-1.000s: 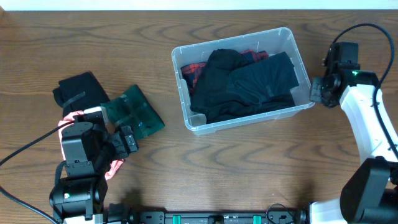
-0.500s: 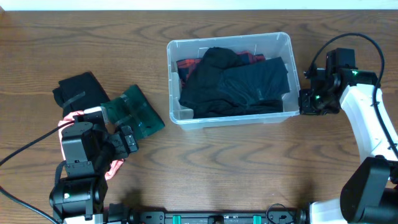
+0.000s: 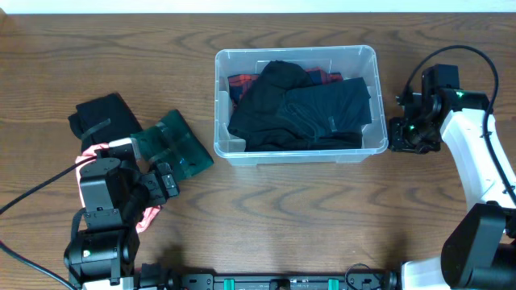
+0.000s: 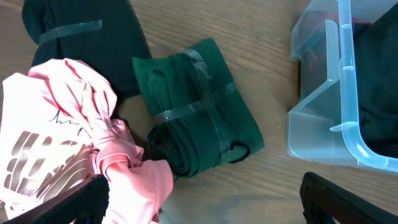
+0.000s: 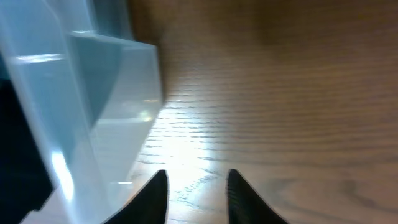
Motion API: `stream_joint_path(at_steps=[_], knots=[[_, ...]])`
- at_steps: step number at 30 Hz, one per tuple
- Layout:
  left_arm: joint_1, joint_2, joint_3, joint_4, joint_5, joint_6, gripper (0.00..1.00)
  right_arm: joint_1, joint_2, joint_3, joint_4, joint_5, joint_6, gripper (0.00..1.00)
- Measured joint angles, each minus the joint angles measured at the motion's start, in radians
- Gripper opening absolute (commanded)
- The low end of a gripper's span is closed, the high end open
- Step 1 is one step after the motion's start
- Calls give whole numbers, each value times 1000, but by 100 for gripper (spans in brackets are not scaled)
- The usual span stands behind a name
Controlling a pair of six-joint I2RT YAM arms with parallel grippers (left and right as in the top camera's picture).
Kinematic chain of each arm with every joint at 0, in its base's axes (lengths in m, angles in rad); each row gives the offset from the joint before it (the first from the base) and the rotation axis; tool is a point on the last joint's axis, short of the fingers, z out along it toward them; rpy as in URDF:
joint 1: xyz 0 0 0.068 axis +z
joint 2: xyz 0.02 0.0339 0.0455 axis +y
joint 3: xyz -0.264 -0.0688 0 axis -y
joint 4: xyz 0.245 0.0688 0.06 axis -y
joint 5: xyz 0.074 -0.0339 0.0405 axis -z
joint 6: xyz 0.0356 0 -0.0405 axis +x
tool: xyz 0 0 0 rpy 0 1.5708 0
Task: Pack container
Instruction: 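Retract the right gripper beside the bin's right edge, then grasp the pink shirt with the left gripper and lift it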
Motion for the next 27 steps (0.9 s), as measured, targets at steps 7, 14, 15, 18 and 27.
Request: stream_joint_path(at_steps=[7,14,15,18,27], knots=[[0,0,0,7,0,0,98,-29,0,0,-4,39,46,44],[42,31,0,8,-27,-31,98,-31,0,0,-5,42,57,45],[56,40,0,8,-29,-37,98,-31,0,0,-5,43,58,45],[106,83,0,7,-35,-56,98,-31,0,0,-5,43,58,44],[242,255,0,19,-79,-82,98,-31,0,0,-5,43,58,45]])
